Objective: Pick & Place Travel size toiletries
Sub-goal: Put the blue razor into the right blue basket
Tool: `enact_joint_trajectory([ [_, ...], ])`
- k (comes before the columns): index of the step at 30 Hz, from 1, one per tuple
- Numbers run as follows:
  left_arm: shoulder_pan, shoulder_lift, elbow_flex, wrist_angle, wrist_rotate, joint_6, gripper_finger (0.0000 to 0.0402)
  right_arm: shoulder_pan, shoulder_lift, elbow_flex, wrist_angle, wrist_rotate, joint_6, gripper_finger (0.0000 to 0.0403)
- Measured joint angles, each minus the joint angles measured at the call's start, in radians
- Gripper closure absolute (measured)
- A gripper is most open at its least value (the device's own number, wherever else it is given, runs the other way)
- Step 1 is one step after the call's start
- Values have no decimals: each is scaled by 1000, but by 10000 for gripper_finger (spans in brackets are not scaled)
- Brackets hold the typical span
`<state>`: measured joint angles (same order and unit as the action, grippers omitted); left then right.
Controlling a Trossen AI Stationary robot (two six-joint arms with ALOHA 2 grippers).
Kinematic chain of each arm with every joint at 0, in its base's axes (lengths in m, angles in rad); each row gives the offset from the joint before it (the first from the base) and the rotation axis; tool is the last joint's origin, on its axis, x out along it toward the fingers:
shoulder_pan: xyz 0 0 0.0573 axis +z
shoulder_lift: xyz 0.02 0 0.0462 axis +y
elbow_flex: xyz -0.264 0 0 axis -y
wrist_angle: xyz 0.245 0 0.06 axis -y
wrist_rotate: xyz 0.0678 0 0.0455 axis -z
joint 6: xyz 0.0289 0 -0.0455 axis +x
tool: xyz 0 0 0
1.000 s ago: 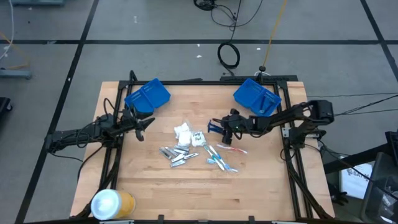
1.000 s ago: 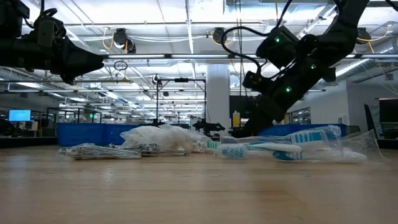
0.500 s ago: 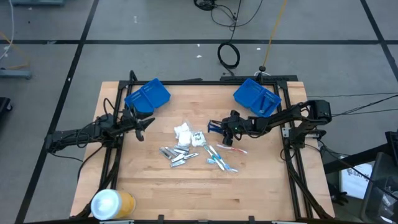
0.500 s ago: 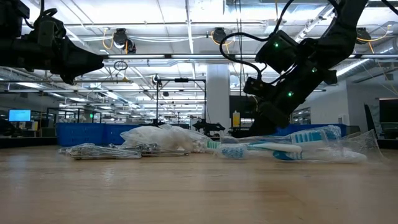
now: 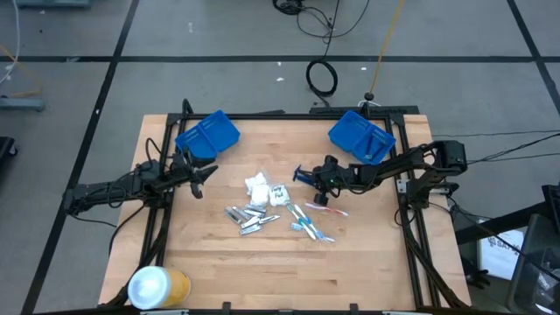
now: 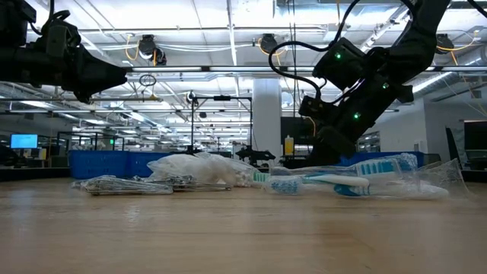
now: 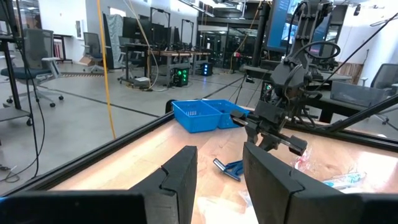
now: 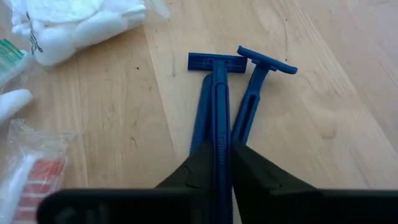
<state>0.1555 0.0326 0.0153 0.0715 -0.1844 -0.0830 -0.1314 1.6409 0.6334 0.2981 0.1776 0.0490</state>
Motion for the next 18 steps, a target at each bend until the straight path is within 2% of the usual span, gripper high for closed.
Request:
enact_joint_trajectory([
  [4, 0, 0, 0, 0, 0, 0, 275, 0, 0, 0, 0, 0, 0, 382],
  [10, 0, 0, 0, 0, 0, 0, 275, 0, 1, 0, 22, 0, 0, 368],
  [18, -1, 0, 0, 0, 0, 0, 275, 0, 2, -1, 32, 0, 5, 381],
])
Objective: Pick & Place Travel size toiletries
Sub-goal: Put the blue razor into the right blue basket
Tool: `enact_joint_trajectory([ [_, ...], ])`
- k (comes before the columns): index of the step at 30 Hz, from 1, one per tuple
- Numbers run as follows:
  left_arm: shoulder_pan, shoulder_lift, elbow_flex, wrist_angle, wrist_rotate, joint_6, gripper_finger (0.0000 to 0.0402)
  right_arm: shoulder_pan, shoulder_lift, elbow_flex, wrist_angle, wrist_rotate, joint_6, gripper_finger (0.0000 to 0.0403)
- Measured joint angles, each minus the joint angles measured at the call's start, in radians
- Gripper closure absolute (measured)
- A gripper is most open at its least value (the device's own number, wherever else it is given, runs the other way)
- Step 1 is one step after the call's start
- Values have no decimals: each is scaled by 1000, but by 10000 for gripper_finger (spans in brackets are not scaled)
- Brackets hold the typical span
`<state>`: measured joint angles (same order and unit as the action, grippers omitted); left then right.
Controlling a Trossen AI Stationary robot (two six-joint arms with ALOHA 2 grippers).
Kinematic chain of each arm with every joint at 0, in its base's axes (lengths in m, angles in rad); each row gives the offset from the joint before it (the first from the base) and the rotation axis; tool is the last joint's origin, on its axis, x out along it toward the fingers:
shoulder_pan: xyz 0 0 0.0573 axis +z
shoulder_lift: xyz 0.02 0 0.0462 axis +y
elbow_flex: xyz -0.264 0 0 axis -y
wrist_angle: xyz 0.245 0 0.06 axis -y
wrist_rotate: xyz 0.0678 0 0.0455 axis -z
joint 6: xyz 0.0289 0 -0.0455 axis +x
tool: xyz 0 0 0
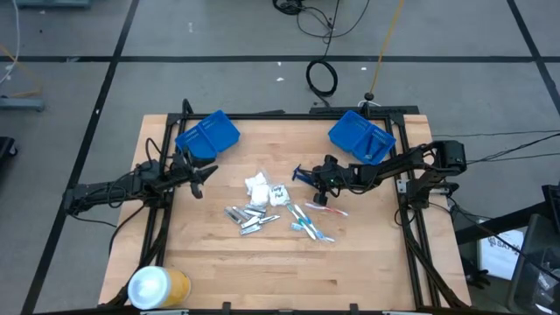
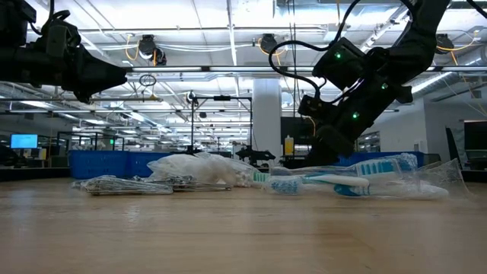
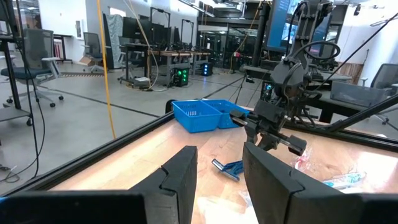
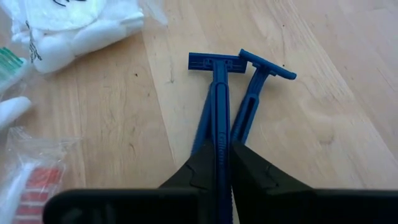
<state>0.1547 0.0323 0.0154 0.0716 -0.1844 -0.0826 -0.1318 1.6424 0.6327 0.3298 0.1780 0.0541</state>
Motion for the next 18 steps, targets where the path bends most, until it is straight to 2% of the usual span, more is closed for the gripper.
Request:
enact_joint_trajectory([
  [18, 1, 0, 0, 0, 0, 0, 275, 0, 0, 0, 50, 0, 15, 380],
])
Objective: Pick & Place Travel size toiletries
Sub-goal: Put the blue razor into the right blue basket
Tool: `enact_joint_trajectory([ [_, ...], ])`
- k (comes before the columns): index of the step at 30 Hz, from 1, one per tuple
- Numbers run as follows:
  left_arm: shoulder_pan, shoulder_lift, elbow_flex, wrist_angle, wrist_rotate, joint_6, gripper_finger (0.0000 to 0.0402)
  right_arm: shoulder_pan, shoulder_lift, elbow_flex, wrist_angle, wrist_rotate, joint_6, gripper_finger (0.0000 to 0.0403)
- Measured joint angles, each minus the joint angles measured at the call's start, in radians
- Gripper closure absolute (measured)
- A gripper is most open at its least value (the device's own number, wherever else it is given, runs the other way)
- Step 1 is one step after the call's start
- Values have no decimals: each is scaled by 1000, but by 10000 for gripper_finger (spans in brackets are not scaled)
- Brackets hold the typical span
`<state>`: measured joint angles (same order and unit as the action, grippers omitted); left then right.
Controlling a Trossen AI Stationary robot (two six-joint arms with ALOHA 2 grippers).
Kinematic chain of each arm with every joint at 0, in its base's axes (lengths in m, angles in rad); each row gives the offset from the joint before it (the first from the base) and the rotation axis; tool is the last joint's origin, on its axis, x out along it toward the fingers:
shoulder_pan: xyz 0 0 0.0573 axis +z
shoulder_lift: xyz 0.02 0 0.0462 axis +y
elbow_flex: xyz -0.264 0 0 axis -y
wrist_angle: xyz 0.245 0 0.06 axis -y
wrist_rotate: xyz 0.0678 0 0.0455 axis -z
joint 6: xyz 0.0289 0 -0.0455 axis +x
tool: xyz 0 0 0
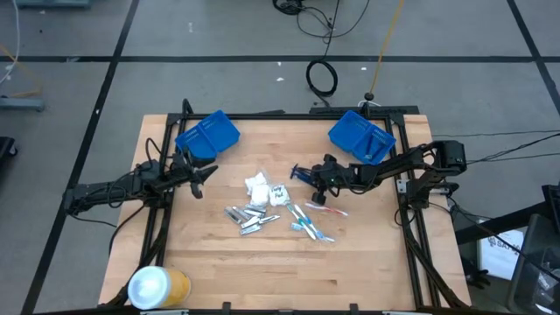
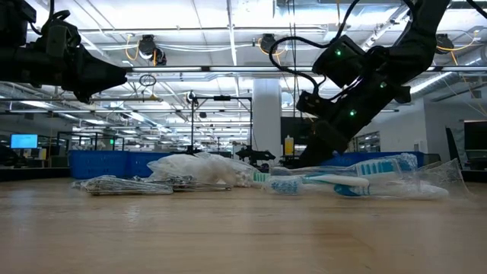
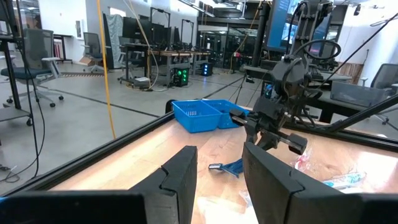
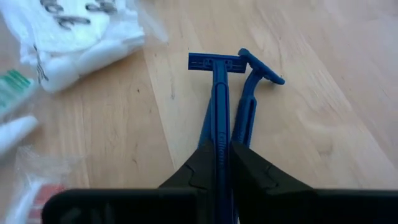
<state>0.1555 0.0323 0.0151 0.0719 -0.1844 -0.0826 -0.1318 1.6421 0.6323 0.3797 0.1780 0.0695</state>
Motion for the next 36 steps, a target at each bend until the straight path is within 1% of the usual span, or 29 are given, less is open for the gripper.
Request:
enact_joint_trajectory([
  [4, 0, 0, 0, 0, 0, 0, 275, 0, 0, 0, 31, 0, 31, 379],
  [11, 0, 0, 0, 0, 0, 0, 275, 0, -1, 0, 31, 0, 47, 380],
  [14, 0, 0, 0, 0, 0, 0, 275, 0, -19, 0, 30, -1, 97, 381],
  [17, 0, 0, 0, 0, 0, 0, 275, 0, -57, -1, 21, -2, 160, 381],
  [23, 0, 0, 0, 0, 0, 0, 275, 1, -180, -1, 19, 7, 230, 381],
  [26, 0, 0, 0, 0, 0, 0, 275, 3, -244, 0, -19, 75, 265, 381],
  [29, -1, 0, 0, 0, 0, 0, 275, 9, -308, 0, -79, 166, 285, 381],
  [32, -1, 0, 0, 0, 0, 0, 275, 27, -365, 0, -159, 309, 309, 382],
  [36, -1, 0, 0, 0, 0, 0, 275, 62, -427, 0, -275, 546, 383, 381],
])
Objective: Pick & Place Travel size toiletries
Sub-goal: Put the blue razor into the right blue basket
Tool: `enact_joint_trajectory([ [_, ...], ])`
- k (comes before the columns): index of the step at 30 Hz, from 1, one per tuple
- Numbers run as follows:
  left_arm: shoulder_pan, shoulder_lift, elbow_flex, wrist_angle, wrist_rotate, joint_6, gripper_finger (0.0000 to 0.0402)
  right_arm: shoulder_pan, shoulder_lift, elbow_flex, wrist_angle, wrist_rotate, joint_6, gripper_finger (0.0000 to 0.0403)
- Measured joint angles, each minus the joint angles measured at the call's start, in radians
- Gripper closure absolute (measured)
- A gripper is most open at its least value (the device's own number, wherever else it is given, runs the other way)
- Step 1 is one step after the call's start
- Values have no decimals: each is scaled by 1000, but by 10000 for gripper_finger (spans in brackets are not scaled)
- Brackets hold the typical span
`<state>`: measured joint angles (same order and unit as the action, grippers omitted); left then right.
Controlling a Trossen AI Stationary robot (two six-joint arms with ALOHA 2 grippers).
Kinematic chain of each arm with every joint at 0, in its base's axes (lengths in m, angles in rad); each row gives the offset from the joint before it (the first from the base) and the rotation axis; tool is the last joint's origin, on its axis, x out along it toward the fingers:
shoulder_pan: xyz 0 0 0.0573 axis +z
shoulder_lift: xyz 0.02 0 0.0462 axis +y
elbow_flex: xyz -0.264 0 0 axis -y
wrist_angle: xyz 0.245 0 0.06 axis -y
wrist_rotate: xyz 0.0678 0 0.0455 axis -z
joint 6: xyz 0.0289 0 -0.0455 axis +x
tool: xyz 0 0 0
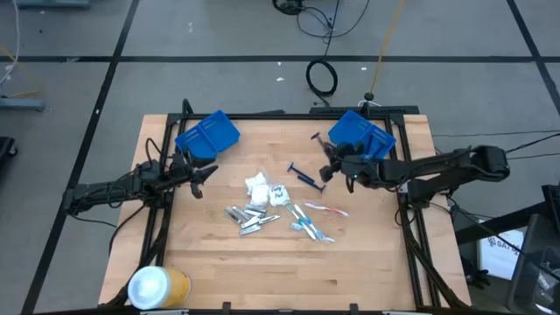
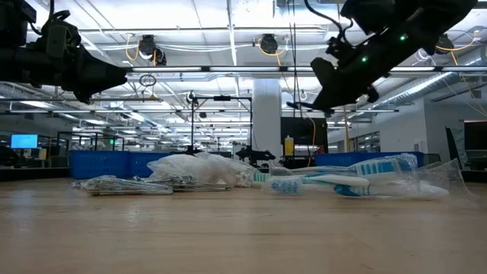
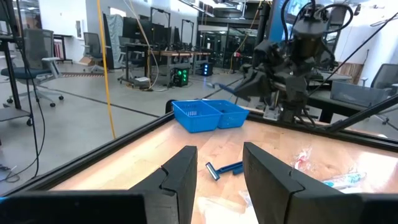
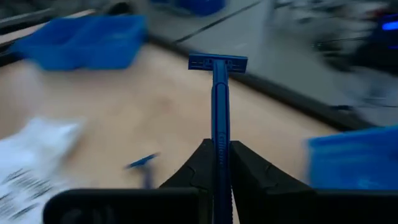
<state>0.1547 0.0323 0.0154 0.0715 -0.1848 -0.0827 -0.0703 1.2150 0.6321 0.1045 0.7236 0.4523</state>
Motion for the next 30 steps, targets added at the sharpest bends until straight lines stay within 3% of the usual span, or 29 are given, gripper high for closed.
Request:
enact_joint_trajectory([
  [5, 0, 0, 0, 0, 0, 0, 275, 35, -47, 0, -149, 196, 79, 380],
  [9, 0, 0, 0, 0, 0, 0, 275, 41, -67, 0, -285, 273, 174, 382],
  [20, 1, 0, 0, 0, 0, 0, 275, 38, -142, -33, -670, 304, 579, 379],
  [30, 1, 0, 0, 0, 0, 0, 275, 37, -280, -231, -694, 332, 785, 381],
])
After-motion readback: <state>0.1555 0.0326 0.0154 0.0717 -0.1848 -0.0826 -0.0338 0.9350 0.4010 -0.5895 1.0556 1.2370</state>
